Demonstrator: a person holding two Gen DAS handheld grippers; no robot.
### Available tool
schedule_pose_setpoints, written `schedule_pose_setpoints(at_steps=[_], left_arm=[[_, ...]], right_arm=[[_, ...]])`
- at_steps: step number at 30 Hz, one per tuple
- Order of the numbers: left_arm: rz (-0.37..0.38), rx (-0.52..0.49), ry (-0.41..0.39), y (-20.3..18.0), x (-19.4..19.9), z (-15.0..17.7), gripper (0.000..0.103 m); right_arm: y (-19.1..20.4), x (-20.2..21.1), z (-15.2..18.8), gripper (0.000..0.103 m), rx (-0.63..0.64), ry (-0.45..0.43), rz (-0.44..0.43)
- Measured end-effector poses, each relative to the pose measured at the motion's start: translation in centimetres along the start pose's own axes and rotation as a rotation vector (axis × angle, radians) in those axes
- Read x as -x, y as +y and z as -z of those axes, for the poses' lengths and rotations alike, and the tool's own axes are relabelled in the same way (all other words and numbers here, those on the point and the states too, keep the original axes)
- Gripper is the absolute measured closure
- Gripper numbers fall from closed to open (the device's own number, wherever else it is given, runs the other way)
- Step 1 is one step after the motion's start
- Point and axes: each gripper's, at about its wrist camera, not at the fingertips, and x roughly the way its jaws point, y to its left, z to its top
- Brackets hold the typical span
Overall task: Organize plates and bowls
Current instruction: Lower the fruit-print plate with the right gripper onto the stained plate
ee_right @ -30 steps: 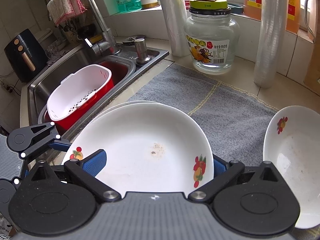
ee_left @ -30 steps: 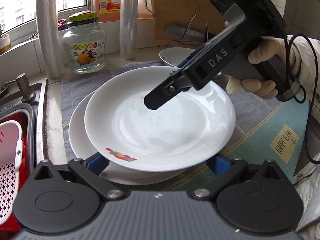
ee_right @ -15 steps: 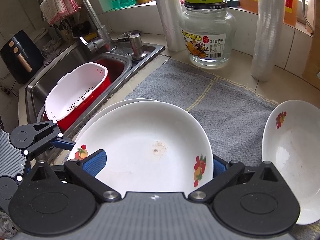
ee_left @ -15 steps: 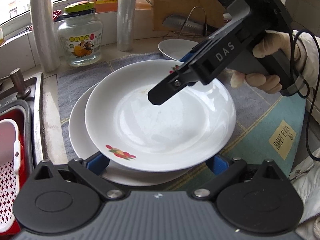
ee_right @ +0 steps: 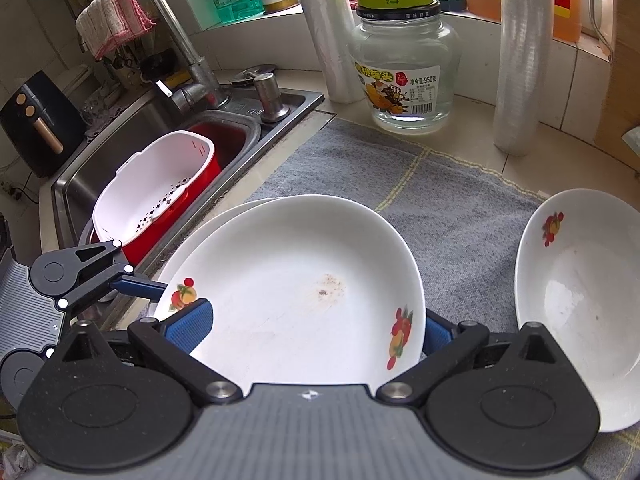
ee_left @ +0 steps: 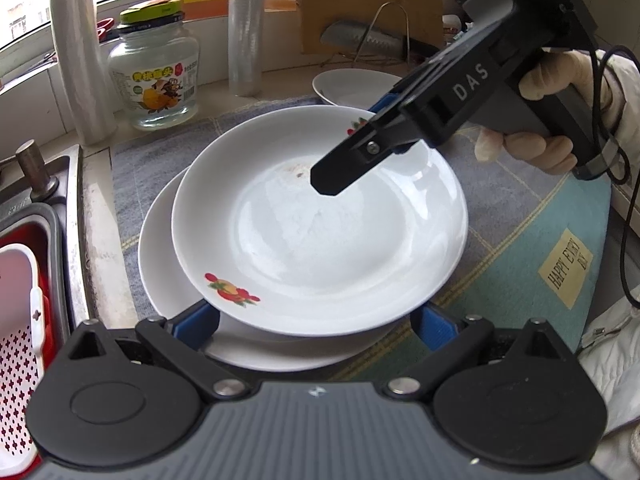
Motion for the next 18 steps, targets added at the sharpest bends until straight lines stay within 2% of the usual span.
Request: schedule_pose_setpoints(at_steps=[18], left_arm=[[-0.010,-0.032,0.038,-0.2,-0.6,-0.3,0.002]], right_arm=[[0.3,1.3,0.8,0.000,-0.034,-0.007,0.009]])
